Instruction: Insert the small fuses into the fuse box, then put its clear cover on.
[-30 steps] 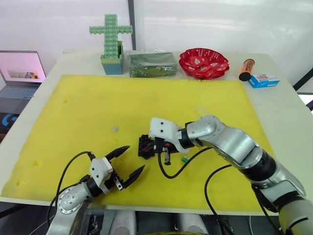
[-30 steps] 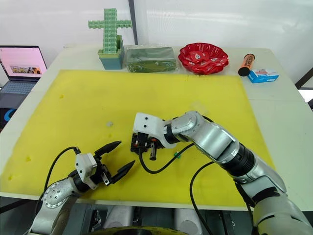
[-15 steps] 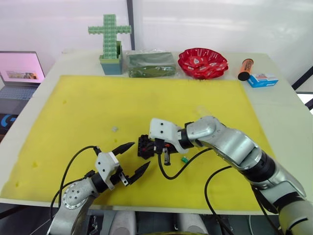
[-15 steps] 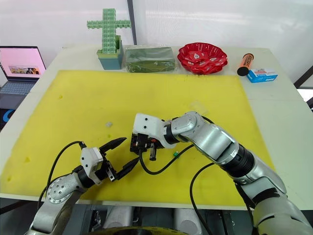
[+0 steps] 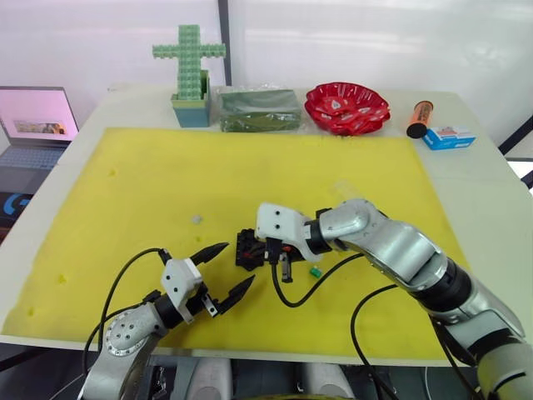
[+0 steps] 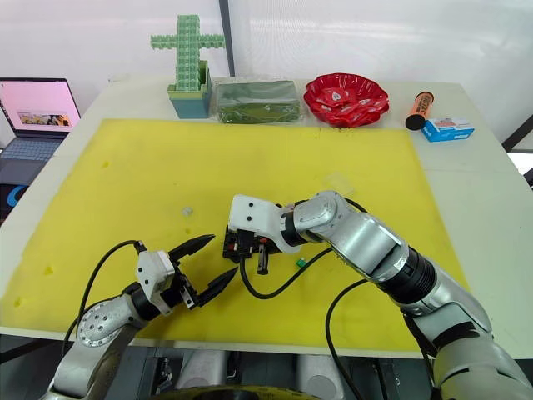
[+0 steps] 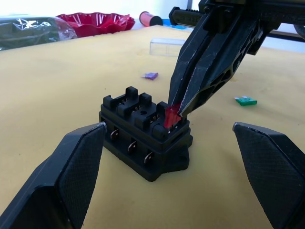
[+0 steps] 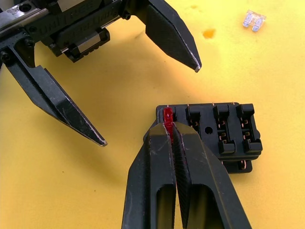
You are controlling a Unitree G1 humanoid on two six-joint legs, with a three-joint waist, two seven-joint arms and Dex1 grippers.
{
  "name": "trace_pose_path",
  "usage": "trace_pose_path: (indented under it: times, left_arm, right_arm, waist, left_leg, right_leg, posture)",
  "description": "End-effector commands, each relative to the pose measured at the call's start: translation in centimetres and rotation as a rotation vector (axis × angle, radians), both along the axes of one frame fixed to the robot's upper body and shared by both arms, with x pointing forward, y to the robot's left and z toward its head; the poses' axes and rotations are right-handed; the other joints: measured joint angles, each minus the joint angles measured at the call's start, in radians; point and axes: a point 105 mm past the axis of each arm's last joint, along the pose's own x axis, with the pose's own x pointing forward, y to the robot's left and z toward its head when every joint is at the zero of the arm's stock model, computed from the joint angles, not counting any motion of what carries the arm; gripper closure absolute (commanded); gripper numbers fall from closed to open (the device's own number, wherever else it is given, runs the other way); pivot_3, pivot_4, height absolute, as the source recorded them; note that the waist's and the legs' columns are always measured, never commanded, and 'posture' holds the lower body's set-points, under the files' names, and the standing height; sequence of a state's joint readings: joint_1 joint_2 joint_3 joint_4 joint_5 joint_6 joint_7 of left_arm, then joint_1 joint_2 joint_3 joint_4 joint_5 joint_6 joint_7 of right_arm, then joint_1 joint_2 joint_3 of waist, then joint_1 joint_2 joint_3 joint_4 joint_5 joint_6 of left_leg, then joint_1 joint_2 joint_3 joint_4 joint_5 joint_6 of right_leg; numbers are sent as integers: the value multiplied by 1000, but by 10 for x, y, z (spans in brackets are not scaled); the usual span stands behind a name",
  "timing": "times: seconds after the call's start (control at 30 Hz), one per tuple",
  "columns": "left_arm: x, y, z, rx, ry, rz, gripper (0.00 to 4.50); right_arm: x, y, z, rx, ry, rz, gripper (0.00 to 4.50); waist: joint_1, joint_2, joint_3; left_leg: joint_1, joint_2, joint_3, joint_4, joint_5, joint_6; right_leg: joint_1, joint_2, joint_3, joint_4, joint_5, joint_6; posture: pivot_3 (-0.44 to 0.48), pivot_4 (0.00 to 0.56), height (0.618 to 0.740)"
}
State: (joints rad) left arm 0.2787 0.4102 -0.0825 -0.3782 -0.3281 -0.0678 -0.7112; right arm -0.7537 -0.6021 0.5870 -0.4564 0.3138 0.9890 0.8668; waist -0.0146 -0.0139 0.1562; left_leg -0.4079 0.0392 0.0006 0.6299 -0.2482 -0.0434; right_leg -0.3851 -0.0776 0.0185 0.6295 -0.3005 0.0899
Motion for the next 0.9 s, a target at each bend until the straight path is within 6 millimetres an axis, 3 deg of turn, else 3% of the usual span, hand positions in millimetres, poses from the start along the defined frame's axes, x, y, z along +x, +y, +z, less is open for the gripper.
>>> trace_pose_path:
  times: [0.03, 0.9]
  left_arm:
    - [-1, 0, 12, -15, -48, 0, 22]
    - [-3, 0, 4, -22, -38, 13, 22]
  right_arm:
    - [2, -5, -9, -36, 8, -20, 4500]
    - [11, -4, -2, -48, -9, 3, 4500]
  waist:
    - [0, 0, 0]
    - [1, 0, 0]
  left_leg:
    - [0, 0, 0, 0, 0, 0]
    - [2, -3, -2, 1, 0, 0]
  right_leg:
    - [0, 0, 0, 0, 0, 0]
    - [4, 3, 0, 0, 0, 0]
  posture:
    - [0, 150, 740]
    - [0, 150, 740]
